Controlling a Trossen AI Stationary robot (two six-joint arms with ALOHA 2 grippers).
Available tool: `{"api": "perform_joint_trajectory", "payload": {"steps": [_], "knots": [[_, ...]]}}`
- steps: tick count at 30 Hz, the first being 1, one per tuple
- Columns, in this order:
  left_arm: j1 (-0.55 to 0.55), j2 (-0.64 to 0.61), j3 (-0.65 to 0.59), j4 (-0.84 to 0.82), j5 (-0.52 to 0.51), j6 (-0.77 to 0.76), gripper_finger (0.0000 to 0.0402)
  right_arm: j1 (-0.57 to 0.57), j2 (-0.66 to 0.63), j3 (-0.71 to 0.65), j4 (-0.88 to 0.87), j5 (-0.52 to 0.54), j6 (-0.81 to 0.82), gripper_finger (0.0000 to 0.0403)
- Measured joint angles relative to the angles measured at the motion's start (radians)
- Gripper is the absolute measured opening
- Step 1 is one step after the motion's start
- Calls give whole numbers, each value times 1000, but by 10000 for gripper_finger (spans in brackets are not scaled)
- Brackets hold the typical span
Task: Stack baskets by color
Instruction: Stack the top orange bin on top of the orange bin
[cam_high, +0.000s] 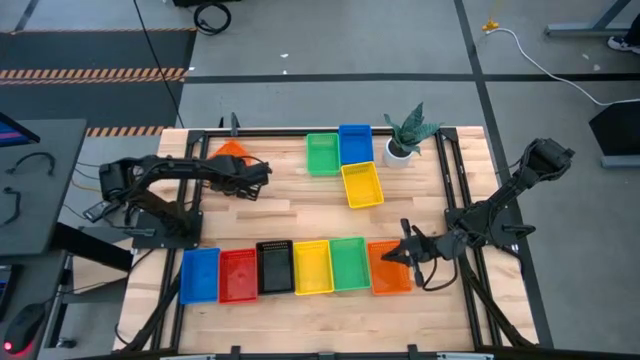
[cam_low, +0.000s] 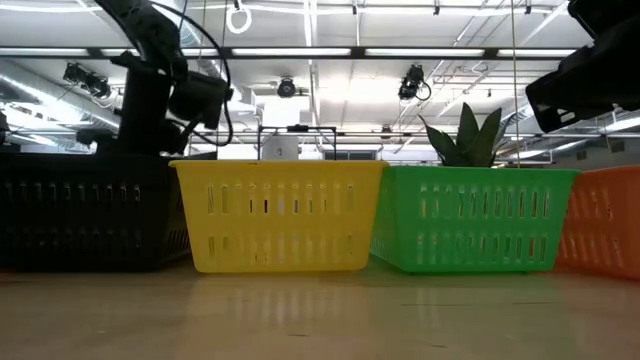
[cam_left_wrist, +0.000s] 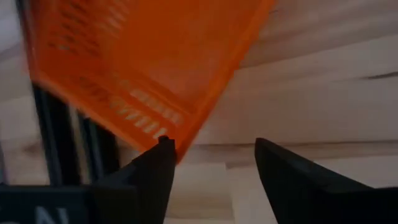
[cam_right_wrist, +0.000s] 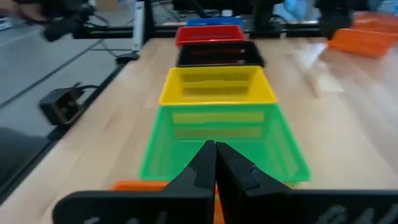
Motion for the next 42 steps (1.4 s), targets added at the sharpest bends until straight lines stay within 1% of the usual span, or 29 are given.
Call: {"api": "perform_joint_trajectory", "payload": {"steps": [4, 6, 8, 11, 14, 19, 22, 26, 32, 37, 42], "knots": [[5, 0, -38, 29, -42, -4, 188, 1, -15, 0, 0, -76, 1, 12], [5, 0, -40, 32, -50, 14, 170, 6, -36, 0, -1, -135, 14, 11], [5, 0, -38, 43, -46, 26, 156, 18, -66, 0, -9, -215, 21, 11], [-10, 0, -10, 19, -14, 68, 144, 49, -126, 0, -26, -336, 43, 11], [-39, 0, 49, -27, -3, 113, 145, 88, -195, 0, -56, -391, 53, 10], [-75, 0, 178, -114, -17, 134, 162, 144, -317, 0, -138, -375, 52, 9], [-49, 0, 215, -122, -21, 144, 176, 166, -375, 0, -196, -321, 53, 9], [19, 0, 189, -99, -18, 151, 197, 188, -412, 0, -245, -249, 53, 9], [81, 1, 95, -36, -5, 164, 219, 205, -408, 0, -277, -216, 71, 9], [103, 1, 31, 63, 55, 203, 208, 208, -402, 0, -282, -197, 68, 9], [105, 1, 22, 78, 54, 204, 170, 208, -397, 0, -282, -196, 52, 9]]}}
